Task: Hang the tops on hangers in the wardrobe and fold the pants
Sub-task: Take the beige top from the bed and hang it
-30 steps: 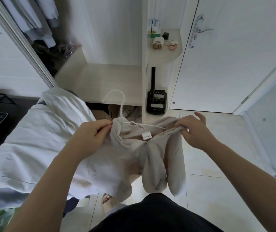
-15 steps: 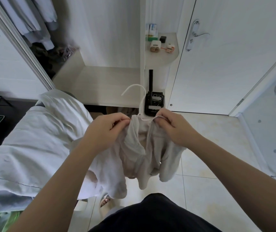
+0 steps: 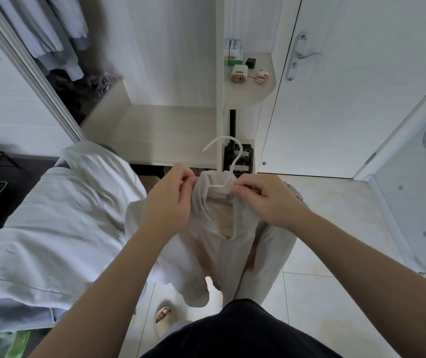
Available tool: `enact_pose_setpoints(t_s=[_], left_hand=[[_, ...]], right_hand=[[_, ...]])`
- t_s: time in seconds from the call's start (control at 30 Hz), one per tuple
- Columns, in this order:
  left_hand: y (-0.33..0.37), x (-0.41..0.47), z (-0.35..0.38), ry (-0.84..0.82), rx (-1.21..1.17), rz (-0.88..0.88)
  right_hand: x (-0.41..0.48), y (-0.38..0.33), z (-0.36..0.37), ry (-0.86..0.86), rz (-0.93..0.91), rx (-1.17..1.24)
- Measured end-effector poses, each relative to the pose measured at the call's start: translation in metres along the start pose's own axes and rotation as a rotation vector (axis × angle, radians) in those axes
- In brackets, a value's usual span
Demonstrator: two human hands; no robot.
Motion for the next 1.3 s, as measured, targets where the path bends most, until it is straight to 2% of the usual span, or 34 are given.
enact_pose_setpoints(t_s=[0.1, 0.17, 0.23, 0.33, 0.53, 0.67, 0.77, 0.93, 1.03, 1.2, 1.3], left_hand=[[-0.009, 0.007, -0.020, 0.137, 0.028, -0.036], [-0.012, 0.013, -0.036, 0.211, 0.037, -0.023], [-0.008, 0.019, -0.042, 0.146, 0.071, 0.021], [0.004, 0.023, -0.031, -0.031, 0.099, 0.077], [0.010, 0.025, -0.017, -0.104, 0.108, 0.054], [0.009, 0.029, -0.011, -0.234, 0.295, 0.133], [0.006, 0.036, -0.011, -0.191, 0.198, 0.176], [-0.006, 0.051, -0.035, -0.063, 0.203, 0.151], [-0.013, 0.058, -0.049, -0.043, 0.172, 0.093], [-0.013, 0.062, -0.051, -0.050, 0.179, 0.066], [-0.012, 0.062, -0.050, -0.060, 0.212, 0.076]], right_hand=[[-0.005, 0.011, -0.016, -0.010, 0.045, 0.018], [-0.008, 0.022, -0.027, -0.090, 0.096, -0.004], [-0.007, 0.027, -0.030, -0.192, 0.153, -0.039], [0.005, 0.015, -0.028, -0.241, 0.107, -0.067], [0.025, -0.010, -0.028, -0.296, 0.085, -0.138], [0.033, -0.022, -0.031, -0.227, 0.121, 0.057], [0.036, -0.017, -0.035, -0.201, 0.108, 0.060], [0.006, 0.045, -0.058, -0.145, 0.101, -0.154], [-0.021, 0.076, -0.055, -0.144, 0.115, -0.238], [-0.028, 0.077, -0.046, 0.048, 0.046, -0.321], [-0.022, 0.066, -0.052, 0.146, -0.004, -0.485]])
Point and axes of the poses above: each hand's wrist, its own x-axis towards the middle knuckle, its own z-axis out of the palm, y = z × x, the point moved 1 cm from there along x, towards the middle knuckle, and after that the axes turned 11 degrees about -x, right-handed, at the moved point
